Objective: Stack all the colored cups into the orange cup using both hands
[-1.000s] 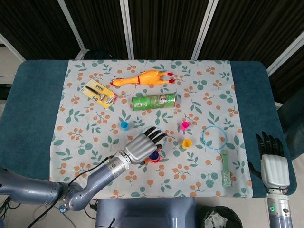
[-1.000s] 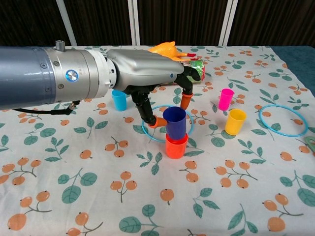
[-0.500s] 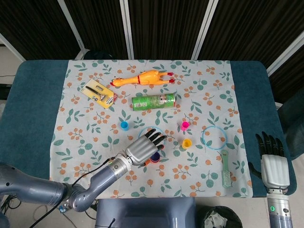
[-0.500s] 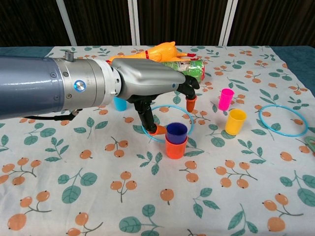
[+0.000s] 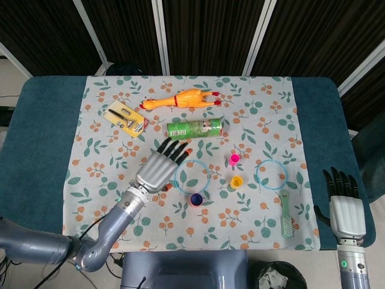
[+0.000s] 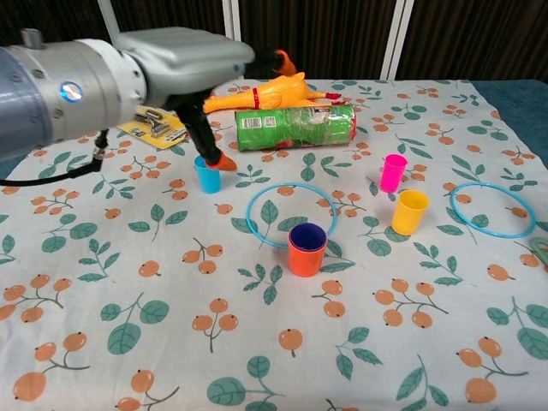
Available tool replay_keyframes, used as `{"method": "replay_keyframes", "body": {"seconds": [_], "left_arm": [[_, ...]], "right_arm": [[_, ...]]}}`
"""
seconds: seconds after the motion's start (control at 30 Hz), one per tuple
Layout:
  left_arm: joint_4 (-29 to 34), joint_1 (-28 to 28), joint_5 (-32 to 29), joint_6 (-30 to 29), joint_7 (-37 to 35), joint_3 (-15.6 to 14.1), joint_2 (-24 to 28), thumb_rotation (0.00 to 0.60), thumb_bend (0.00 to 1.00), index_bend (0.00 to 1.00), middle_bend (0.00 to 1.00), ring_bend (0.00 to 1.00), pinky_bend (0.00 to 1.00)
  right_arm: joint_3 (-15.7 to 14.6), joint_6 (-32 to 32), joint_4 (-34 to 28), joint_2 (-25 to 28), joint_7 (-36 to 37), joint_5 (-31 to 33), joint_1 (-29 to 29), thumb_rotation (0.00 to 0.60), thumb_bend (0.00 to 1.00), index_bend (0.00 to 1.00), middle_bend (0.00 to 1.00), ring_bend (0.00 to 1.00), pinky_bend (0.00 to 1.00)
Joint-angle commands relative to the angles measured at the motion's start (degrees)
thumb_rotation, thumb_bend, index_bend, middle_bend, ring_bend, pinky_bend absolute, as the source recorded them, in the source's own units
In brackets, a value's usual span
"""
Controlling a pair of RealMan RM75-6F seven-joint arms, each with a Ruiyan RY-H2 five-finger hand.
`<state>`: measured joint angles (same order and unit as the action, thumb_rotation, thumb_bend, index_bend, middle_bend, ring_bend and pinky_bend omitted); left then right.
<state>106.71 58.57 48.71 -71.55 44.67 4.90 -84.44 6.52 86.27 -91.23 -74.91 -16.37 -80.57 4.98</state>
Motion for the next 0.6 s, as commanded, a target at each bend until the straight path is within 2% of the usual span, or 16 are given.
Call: {"method": "replay_keyframes", "body": {"seconds": [0.03,0.23,0.4,0.6], "left_arm": [[0.68,-6.45,4.50,-5.26,-4.02,-3.51,4.56,0.600,0.13,0.00,0.00,0.00,0.00],[-2.47,-15.32,12.95,-9.89,-16.80,-7.49,11.52,0.600,0.13,0.00,0.00,0.00,0.00],[-8.37,-22.54,18.87,-14.62,-26.49,-9.93,13.60,0.600,0.13,0.00,0.00,0.00,0.00],[-12.32,-26.87,21.94,-14.77,-32.76,-10.54,14.66,0.600,0.13,0.00,0.00,0.00,0.00]], "right_arm": [[-0.29,-0.55,0.17,-0.05,0.63,-0.47,0.28,0.600,0.32,0.00,0.00,0.00,0.06],[-0.95,-5.41,-1.55,2.26,6.64,-1.53,2.37,0.600,0.32,0.00,0.00,0.00,0.06],[2.10,-11.50,-4.18,5.18,8.20,-0.13,7.23,0.600,0.32,0.03,0.00,0.00,0.06],[5.83,-22.08,-6.73,6.10,8.74,5.01,14.62,0.600,0.32,0.09,0.00,0.00,0.06]]}}
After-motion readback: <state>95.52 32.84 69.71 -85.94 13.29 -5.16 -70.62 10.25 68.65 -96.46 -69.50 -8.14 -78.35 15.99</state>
